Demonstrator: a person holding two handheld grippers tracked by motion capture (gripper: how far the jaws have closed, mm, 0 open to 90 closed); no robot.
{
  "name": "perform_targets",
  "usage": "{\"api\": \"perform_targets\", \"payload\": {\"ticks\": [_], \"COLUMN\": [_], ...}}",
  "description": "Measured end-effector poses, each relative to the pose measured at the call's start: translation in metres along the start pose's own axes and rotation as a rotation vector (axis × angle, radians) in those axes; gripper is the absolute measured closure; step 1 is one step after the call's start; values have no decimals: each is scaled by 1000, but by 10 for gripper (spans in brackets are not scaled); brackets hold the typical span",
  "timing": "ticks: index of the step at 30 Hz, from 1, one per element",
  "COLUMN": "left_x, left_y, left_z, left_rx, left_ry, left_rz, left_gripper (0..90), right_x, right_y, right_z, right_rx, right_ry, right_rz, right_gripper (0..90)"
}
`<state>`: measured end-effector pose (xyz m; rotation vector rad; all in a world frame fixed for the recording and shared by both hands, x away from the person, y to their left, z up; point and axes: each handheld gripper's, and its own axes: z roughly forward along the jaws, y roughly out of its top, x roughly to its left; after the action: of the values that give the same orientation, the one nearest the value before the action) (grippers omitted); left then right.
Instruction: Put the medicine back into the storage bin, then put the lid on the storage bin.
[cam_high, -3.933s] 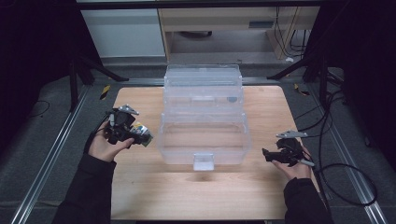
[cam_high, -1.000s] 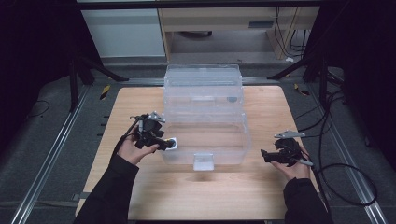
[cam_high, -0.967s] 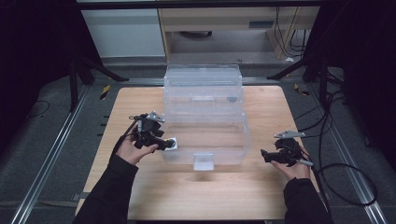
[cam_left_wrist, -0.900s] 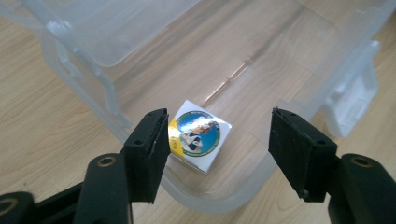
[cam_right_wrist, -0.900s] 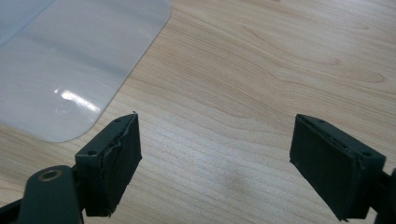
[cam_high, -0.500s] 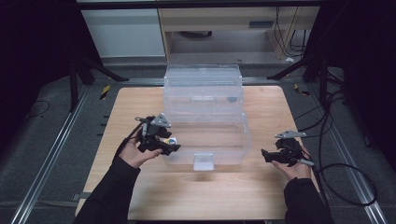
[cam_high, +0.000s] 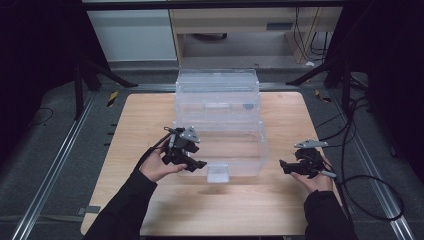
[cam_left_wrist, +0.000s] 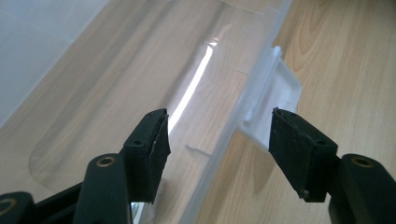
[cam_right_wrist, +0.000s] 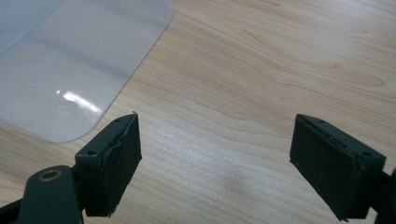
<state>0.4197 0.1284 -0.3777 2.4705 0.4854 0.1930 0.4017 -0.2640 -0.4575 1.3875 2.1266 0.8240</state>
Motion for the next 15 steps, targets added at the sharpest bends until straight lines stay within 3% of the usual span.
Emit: {"api": "perform_targets", "payload": {"ticks": [8, 15], "left_x": [-8, -12], "left_y": [12, 21], "left_z": [14, 25], "left_rx": [50, 95], "left_ry": [-63, -84], "left_rz": [77, 137], "left_gripper": [389, 417], "right_x": [0, 1], "right_y": [1, 3], "right_z": [0, -1], "right_rx": [3, -5], "right_ry": [-2, 8], "right_rz": [-3, -11], "right_gripper": [166, 166]}}
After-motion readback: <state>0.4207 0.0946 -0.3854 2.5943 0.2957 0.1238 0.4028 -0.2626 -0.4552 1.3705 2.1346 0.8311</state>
